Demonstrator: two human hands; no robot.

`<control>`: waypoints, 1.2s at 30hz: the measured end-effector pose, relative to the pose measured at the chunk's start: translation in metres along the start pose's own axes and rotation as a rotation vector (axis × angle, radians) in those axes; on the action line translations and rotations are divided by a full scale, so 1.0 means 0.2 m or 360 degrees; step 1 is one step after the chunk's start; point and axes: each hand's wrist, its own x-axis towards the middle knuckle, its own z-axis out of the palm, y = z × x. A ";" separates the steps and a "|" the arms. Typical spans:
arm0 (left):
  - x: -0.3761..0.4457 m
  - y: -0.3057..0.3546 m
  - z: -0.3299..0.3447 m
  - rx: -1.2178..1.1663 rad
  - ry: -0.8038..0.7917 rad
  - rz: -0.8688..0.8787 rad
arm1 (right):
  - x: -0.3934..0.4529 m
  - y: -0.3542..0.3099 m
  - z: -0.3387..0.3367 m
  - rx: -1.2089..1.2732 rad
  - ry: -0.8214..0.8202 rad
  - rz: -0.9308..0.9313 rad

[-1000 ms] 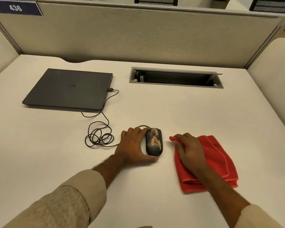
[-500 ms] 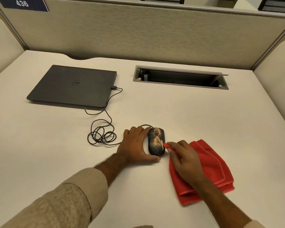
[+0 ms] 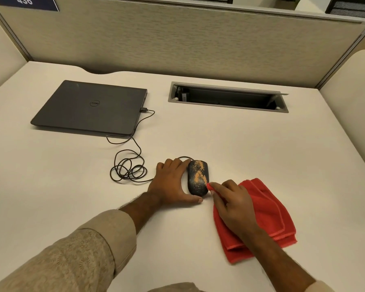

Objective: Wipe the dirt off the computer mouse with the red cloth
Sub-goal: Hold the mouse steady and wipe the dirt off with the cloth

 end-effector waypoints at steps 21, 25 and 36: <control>0.00 -0.01 0.01 0.0002 0.0013 0.0030 | 0.01 -0.04 0.02 0.0113 0.0035 0.0045; 0.00 -0.01 0.01 0.0001 0.0016 0.0039 | 0.00 -0.04 0.02 0.0096 0.0061 0.0156; 0.00 0.00 0.00 0.0009 0.0047 0.0027 | 0.01 -0.06 0.03 0.0125 0.0037 0.0003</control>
